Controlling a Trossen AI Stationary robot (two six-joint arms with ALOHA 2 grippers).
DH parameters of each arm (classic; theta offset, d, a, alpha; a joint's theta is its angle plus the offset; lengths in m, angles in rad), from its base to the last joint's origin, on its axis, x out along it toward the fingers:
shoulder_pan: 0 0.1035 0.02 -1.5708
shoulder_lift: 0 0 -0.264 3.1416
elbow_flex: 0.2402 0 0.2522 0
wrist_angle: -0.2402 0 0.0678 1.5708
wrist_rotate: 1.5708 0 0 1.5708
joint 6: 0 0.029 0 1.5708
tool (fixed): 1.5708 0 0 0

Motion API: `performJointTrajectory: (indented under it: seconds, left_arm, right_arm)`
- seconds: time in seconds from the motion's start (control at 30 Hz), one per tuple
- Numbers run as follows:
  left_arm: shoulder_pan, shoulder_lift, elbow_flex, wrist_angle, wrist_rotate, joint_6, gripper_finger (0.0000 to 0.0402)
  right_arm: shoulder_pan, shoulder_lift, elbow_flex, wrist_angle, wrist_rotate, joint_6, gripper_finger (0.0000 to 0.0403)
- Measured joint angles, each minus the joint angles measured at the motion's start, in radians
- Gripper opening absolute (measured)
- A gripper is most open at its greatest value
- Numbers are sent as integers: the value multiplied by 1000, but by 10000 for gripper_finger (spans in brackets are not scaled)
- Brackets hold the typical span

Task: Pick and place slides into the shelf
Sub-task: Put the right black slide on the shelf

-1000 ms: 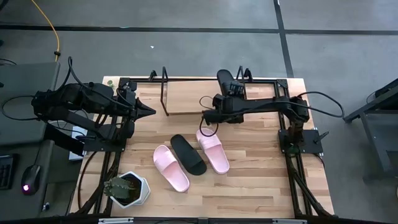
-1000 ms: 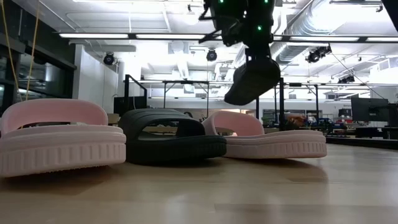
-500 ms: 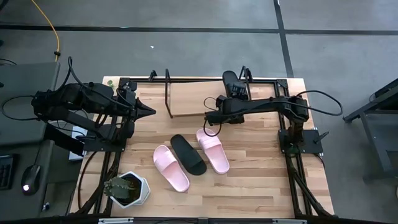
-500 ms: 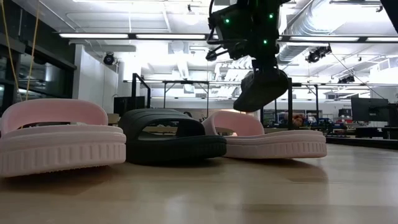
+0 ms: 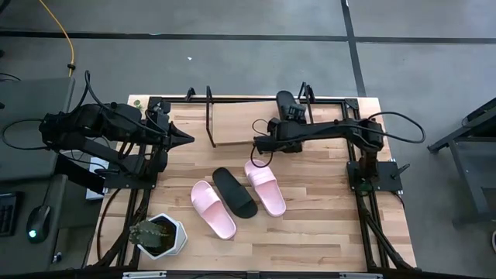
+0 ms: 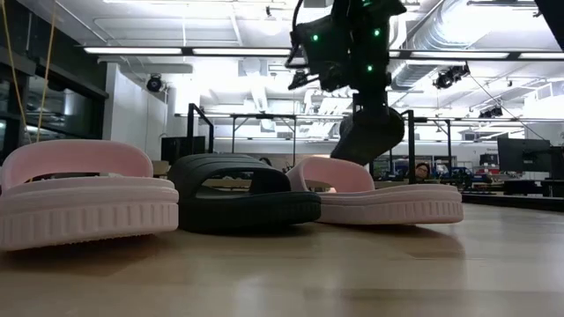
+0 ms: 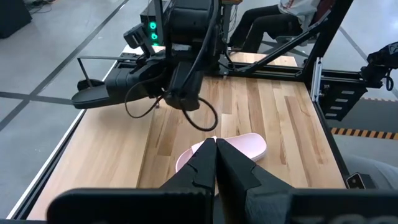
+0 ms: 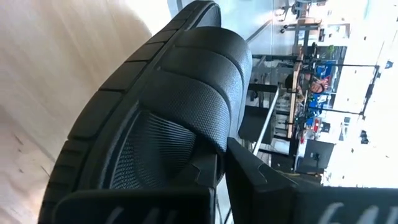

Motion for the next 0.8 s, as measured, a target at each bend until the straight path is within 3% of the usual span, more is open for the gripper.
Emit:
performJointTrajectory:
  seconds: [0.43,0.8]
  left_arm:
    - [0,0,0,-1,0,0,1]
    - [0,0,0,-8,0,0,1]
  right_arm:
    - [-37,105,-3,9,-25,3,0]
    - [-38,114,-144,99,-14,41,0]
